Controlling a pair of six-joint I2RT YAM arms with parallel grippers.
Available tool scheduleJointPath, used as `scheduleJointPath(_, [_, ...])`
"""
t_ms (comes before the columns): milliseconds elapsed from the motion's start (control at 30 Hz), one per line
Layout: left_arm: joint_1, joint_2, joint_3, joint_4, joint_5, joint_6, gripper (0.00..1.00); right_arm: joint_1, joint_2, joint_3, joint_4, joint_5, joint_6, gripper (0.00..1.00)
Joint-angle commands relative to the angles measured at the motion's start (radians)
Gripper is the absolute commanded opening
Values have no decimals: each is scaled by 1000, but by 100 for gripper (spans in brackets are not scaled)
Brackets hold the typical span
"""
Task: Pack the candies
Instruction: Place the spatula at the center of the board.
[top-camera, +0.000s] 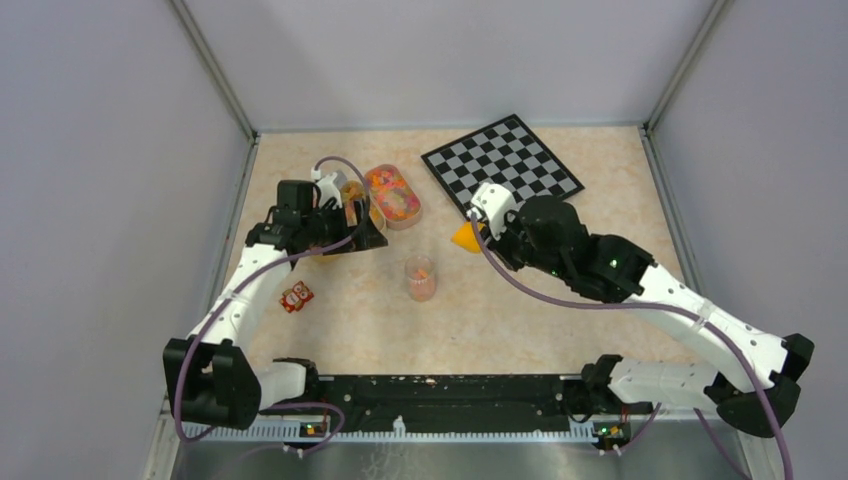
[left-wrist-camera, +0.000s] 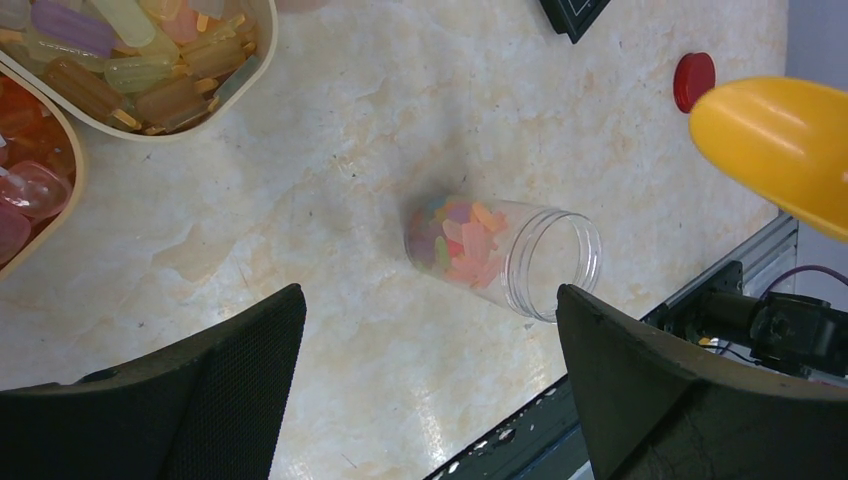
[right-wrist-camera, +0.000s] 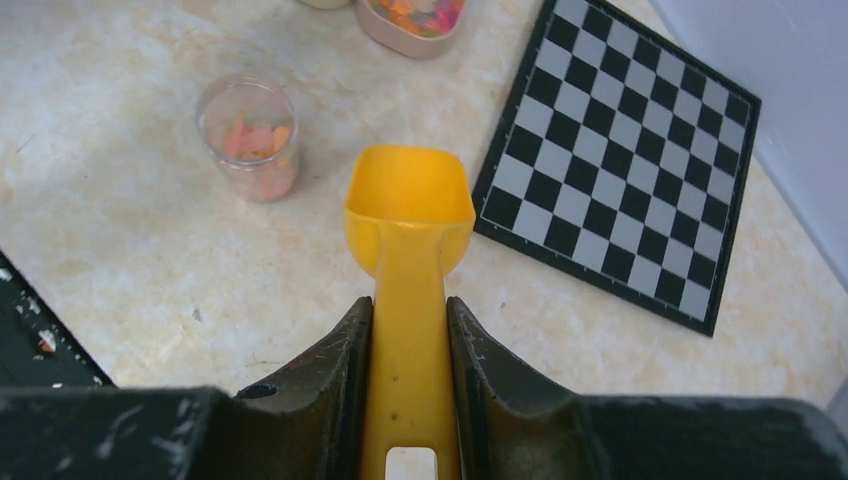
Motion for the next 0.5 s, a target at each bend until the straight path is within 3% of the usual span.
scheduleJointPath(0, [-2, -61, 16, 55, 35, -13, 99, -52, -5, -75, 59, 183, 193, 0])
scheduleJointPath(200, [-2, -84, -46, 96, 80, -42, 99, -103, 100, -169, 48, 454, 559, 0])
scheduleJointPath(467, [-3, -95, -58, 78, 83, -20, 99, -139, 209, -233, 113, 631, 737, 0])
